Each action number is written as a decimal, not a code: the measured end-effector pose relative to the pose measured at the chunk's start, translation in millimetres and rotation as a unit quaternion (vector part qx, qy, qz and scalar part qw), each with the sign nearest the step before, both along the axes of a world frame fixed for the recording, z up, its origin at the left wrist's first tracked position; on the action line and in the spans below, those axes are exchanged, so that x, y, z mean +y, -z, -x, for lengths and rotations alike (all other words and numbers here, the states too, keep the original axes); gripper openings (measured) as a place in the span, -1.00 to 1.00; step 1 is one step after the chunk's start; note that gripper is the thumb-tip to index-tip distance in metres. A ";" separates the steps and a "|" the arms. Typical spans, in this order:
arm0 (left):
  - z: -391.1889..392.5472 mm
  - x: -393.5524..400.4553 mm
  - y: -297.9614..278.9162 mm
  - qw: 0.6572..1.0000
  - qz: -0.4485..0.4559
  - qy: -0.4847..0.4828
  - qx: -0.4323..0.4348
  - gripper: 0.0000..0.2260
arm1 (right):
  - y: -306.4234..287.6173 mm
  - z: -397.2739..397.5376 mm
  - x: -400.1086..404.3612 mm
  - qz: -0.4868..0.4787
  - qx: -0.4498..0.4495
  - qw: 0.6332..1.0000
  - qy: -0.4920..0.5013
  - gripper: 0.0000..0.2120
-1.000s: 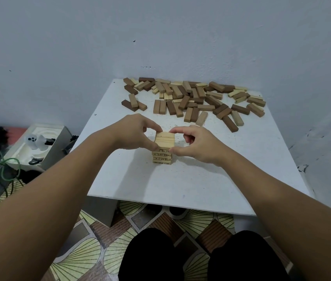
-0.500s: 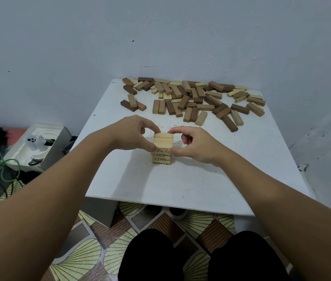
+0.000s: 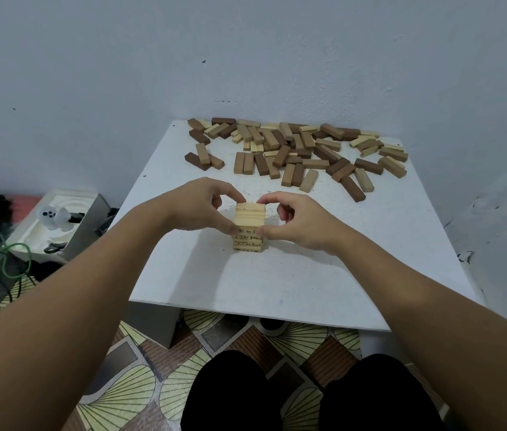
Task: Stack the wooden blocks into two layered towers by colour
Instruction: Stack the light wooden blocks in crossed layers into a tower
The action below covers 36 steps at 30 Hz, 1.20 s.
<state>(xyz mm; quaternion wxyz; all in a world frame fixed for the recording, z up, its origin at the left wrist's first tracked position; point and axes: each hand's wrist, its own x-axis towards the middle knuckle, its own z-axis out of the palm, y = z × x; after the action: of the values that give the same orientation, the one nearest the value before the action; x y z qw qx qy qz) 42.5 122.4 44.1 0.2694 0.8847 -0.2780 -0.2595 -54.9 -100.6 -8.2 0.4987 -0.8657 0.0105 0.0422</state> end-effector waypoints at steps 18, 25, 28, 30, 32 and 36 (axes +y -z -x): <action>-1.7 0.3 2.8 1.000 0.020 -0.003 0.009 -0.44 | -4.0 1.5 0.4 0.008 0.001 1.000 0.002 -0.49; -2.1 1.1 4.8 0.999 0.033 -0.010 0.014 -0.48 | -4.2 2.3 -0.1 0.002 0.004 1.000 0.004 -0.50; -1.5 2.2 4.8 0.999 0.042 -0.014 0.025 -0.49 | -4.6 2.1 -0.3 0.004 0.007 1.000 0.003 -0.49; -0.9 2.3 4.3 0.998 0.045 -0.016 0.028 -0.47 | -4.3 2.2 -0.1 0.005 0.009 1.000 0.004 -0.48; 0.3 2.4 3.1 0.998 0.051 -0.019 0.033 -0.41 | -3.6 2.7 0.0 0.004 0.010 1.000 0.002 -0.46; 1.5 4.5 1.0 0.996 0.070 -0.034 0.041 -0.34 | -4.0 3.9 -0.4 -0.001 0.012 1.000 0.004 -0.46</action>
<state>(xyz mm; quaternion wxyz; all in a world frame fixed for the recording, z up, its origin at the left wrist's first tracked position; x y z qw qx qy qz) 41.0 126.8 43.1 0.3507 0.8612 -0.2540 -0.2661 -58.7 -101.0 -4.2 0.4993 -0.8647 0.0198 0.0507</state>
